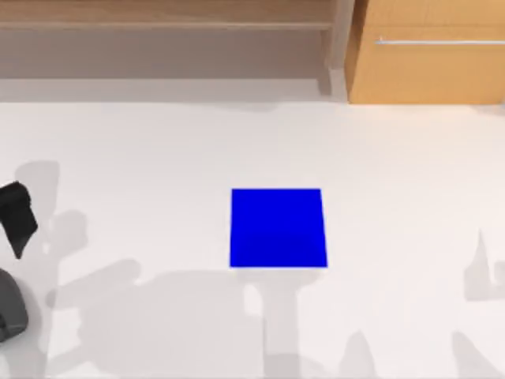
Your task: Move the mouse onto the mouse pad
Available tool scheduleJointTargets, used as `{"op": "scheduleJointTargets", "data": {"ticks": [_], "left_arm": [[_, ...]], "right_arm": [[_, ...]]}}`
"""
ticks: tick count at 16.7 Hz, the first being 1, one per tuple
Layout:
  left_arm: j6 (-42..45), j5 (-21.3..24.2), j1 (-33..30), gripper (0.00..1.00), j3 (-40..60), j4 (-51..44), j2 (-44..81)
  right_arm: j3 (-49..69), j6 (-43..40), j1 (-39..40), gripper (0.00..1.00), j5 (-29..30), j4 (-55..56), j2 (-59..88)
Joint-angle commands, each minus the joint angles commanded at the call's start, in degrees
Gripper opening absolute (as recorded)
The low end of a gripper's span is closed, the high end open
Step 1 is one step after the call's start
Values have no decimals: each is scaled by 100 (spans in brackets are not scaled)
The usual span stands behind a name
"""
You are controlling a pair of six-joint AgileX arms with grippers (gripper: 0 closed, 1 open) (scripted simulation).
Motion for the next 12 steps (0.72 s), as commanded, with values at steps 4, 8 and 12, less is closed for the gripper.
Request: {"op": "scheduleJointTargets", "data": {"ticks": [4,8,12], "left_arm": [[-116,-3,28,100,272,-245,359],[-111,-2,1,100,243,-216,349],[-116,-3,23,100,-121,432,660]], "right_arm": [[0,0,0,100,0,0,0],[0,0,0,100,0,0,0],[0,0,0,100,0,0,0]]}}
